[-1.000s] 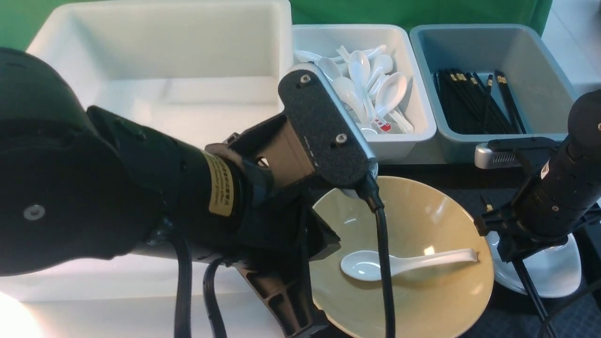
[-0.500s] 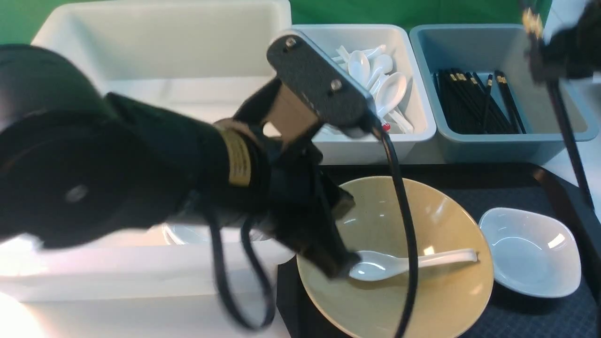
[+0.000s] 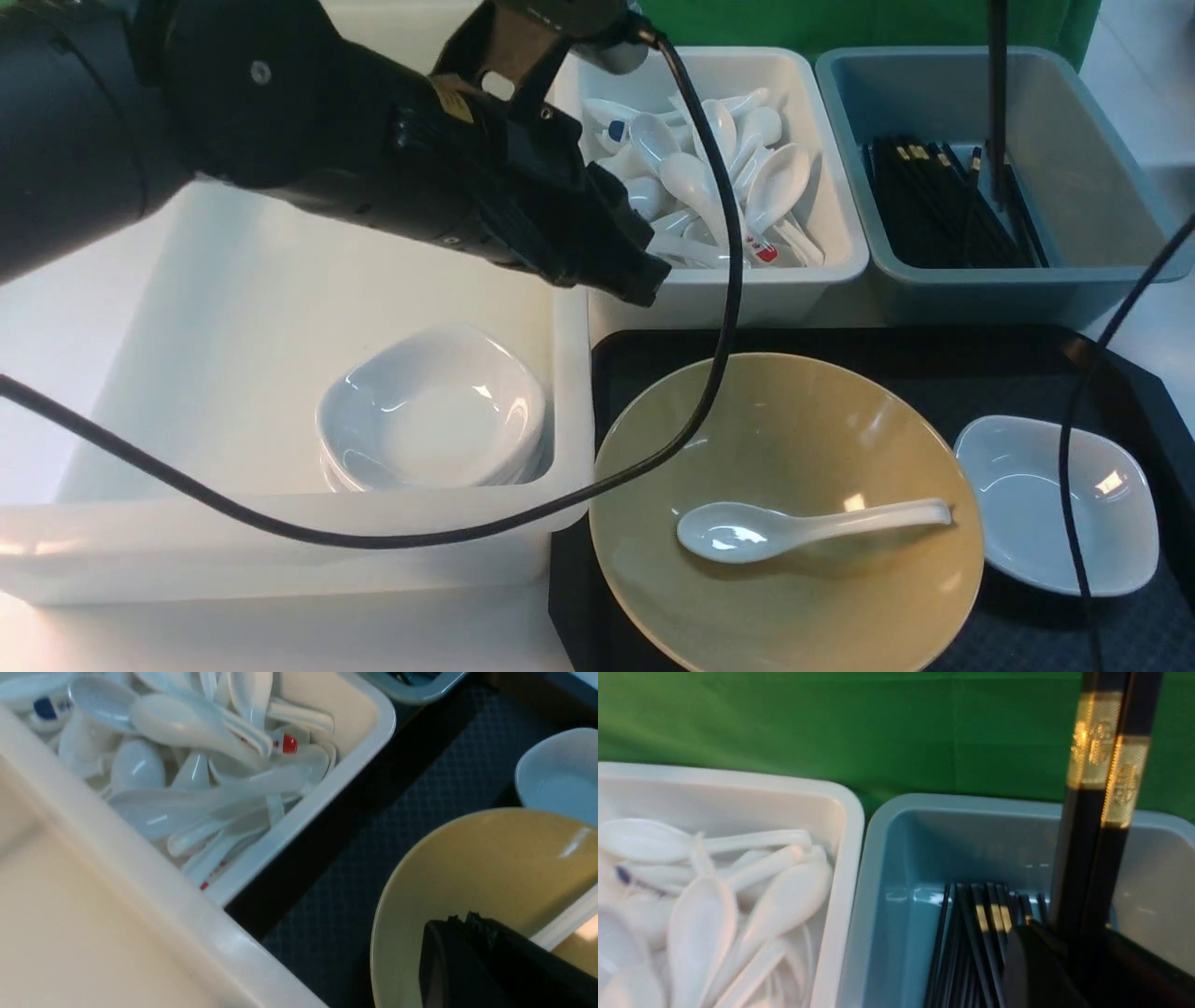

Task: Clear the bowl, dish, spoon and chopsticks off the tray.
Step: Use the right arm to put the chopsticks into the small storage box on the right, then use the right arm to grab the soup spoon in the middle

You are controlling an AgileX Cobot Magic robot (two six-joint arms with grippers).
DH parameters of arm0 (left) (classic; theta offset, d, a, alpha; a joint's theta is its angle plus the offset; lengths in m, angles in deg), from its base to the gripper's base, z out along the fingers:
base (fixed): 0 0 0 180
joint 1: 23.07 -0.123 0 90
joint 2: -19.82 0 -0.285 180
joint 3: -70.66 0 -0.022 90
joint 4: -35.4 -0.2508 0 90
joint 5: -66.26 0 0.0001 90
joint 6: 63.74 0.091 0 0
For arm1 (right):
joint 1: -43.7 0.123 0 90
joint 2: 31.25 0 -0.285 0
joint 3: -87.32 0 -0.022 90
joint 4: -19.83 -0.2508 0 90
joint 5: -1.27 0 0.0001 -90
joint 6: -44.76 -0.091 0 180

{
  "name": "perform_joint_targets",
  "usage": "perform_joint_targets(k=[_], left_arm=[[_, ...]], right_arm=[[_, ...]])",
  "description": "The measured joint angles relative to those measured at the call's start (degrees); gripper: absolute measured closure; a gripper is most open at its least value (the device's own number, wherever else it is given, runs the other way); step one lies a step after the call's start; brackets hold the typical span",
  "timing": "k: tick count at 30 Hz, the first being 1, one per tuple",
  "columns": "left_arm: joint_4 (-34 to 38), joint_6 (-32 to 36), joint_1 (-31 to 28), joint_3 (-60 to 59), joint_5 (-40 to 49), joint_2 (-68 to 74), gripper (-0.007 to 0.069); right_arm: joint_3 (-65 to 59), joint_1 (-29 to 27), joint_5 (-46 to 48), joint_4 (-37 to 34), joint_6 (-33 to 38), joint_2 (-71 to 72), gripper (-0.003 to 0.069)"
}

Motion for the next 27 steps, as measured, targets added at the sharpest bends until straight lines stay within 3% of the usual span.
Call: perform_joint_targets(k=[4, 9, 10, 12, 18, 22, 27], left_arm=[[0.59, 1.47, -0.12, 0.00, -1.55, 0.81, 0.0636], [0.79, 1.91, -0.12, 0.00, -2.07, 2.15, 0.0636], [0.79, 1.91, -0.12, 0.00, -2.00, 2.15, 0.0636], [0.79, 1.91, -0.12, 0.00, -0.52, 1.63, 0.0636], [0.47, 1.91, -0.18, -3.44, 3.85, -6.14, 0.0636], [0.47, 1.91, -0.18, -10.00, 5.87, -13.79, 0.0636], [0.47, 1.91, -0.18, -19.53, 6.74, -20.90, 0.0636]], right_arm=[[2.52, -0.12, -0.14, 0.00, -0.07, -5.31, 0.0470], [3.15, -0.12, 6.65, -0.35, 1.42, -8.62, 0.0250], [3.21, -0.12, 7.07, -0.35, 1.73, -8.56, 0.0242], [3.48, -0.17, 13.15, -2.11, 7.11, -7.25, 0.0168], [1.38, 0.37, 25.90, -9.01, 20.63, 1.75, 0.0135], [-3.80, 2.52, 28.72, -12.65, 26.12, 9.71, 0.0133], [-19.92, 10.18, 29.44, -14.89, 34.23, 23.05, 0.0132]])
